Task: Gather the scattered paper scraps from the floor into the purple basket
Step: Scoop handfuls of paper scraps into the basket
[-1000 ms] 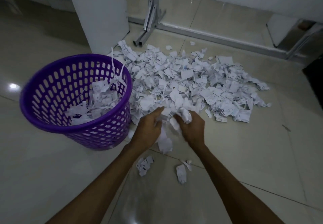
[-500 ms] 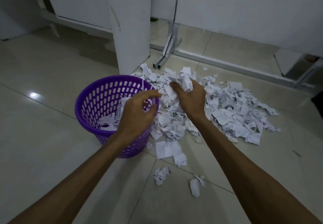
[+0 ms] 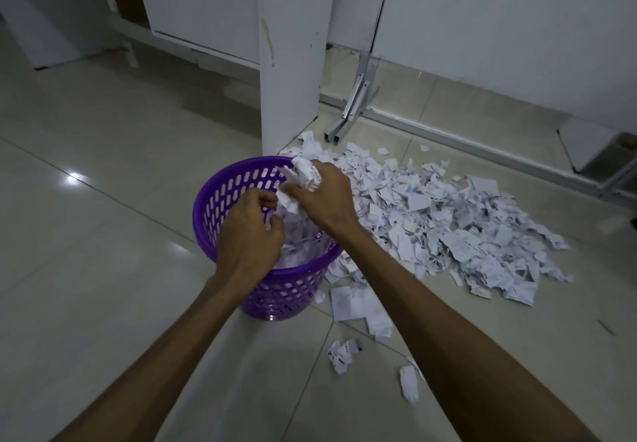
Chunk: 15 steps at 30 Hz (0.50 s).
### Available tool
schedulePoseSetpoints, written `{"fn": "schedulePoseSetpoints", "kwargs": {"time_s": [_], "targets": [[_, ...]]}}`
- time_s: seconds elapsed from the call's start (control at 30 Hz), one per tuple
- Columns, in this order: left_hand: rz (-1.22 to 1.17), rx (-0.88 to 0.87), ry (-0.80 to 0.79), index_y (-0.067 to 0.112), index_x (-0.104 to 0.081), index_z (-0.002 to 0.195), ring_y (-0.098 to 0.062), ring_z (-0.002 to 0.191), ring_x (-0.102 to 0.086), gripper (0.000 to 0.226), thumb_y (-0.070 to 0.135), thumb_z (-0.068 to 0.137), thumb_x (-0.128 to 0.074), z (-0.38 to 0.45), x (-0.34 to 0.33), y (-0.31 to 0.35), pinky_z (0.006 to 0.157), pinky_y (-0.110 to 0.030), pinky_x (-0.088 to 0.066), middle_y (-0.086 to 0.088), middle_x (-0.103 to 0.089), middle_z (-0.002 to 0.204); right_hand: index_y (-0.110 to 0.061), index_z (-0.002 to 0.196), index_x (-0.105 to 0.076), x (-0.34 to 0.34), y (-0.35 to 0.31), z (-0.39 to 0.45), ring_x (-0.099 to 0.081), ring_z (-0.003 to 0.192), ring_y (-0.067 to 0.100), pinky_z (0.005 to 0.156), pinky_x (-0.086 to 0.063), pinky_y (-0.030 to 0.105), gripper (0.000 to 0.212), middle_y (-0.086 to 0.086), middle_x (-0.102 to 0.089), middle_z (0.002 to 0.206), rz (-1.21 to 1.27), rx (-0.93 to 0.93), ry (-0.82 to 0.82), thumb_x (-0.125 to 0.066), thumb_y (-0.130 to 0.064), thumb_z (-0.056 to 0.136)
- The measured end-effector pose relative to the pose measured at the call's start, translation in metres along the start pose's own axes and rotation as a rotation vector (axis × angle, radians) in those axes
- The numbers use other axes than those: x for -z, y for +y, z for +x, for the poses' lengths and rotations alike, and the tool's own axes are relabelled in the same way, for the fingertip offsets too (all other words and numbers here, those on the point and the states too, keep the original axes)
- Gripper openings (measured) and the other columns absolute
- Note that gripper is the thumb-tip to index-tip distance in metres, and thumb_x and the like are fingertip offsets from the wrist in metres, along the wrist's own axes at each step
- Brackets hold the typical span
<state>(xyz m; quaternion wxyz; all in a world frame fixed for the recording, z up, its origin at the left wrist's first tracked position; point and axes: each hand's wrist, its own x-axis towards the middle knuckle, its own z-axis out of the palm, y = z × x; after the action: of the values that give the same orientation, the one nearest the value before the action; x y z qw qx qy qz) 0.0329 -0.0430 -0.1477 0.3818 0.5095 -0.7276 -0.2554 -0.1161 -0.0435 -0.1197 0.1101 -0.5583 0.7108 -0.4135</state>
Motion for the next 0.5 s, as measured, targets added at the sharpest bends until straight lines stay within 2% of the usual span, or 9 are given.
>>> {"fn": "schedulePoseSetpoints", "kwargs": {"time_s": [0.13, 0.23, 0.3, 0.4, 0.5], "targets": [[-0.085, 0.027, 0.042, 0.022, -0.053, 0.115, -0.013, 0.092, -0.062, 0.026, 0.013, 0.091, -0.060, 0.000, 0.003, 0.001, 0.079, -0.030, -0.055, 0.006, -0.061, 0.106, -0.022, 0.131, -0.056, -0.007, -0.001, 0.002, -0.053, 0.118, 0.018, 0.095, -0.048, 0.038, 0.073, 0.002, -0.060, 0.129, -0.131, -0.008, -0.068, -0.077, -0.059, 0.072], [-0.110, 0.014, 0.046, 0.023, -0.054, 0.114, -0.011, 0.091, -0.062, 0.026, 0.012, 0.091, -0.060, 0.001, 0.003, 0.002, 0.080, -0.027, -0.054, 0.006, -0.062, 0.106, -0.023, 0.133, -0.054, -0.005, 0.005, -0.002, -0.052, 0.119, 0.017, 0.095, -0.048, 0.036, 0.077, 0.003, -0.057, 0.132, -0.078, -0.054, -0.043, -0.078, -0.060, 0.070], [-0.110, -0.010, 0.044, 0.022, -0.056, 0.113, -0.010, 0.090, -0.061, 0.025, 0.011, 0.091, -0.060, 0.003, 0.001, 0.002, 0.079, -0.022, -0.052, 0.006, -0.062, 0.105, -0.021, 0.127, -0.060, -0.003, 0.009, -0.003, -0.055, 0.113, 0.016, 0.093, -0.050, 0.036, 0.062, 0.003, -0.060, 0.127, -0.069, -0.048, -0.009, -0.076, -0.053, 0.077], [-0.107, -0.053, 0.041, 0.022, -0.058, 0.112, -0.007, 0.086, -0.059, 0.023, 0.011, 0.091, -0.061, 0.005, -0.001, 0.004, 0.074, -0.012, -0.046, 0.006, -0.064, 0.105, -0.018, 0.108, -0.071, 0.008, 0.014, -0.008, -0.061, 0.095, 0.012, 0.084, -0.054, 0.034, 0.025, -0.002, -0.068, 0.108, -0.013, 0.016, 0.079, -0.070, -0.032, 0.088], [-0.070, -0.141, 0.051, 0.022, -0.060, 0.109, -0.006, 0.087, -0.059, 0.021, 0.013, 0.091, -0.062, 0.005, -0.001, 0.008, 0.075, -0.012, -0.044, 0.006, -0.065, 0.103, -0.018, 0.096, -0.072, 0.022, 0.022, -0.012, -0.062, 0.081, 0.003, 0.073, -0.053, 0.019, 0.008, -0.011, -0.068, 0.093, 0.131, 0.013, 0.166, -0.066, -0.018, 0.091]]}}
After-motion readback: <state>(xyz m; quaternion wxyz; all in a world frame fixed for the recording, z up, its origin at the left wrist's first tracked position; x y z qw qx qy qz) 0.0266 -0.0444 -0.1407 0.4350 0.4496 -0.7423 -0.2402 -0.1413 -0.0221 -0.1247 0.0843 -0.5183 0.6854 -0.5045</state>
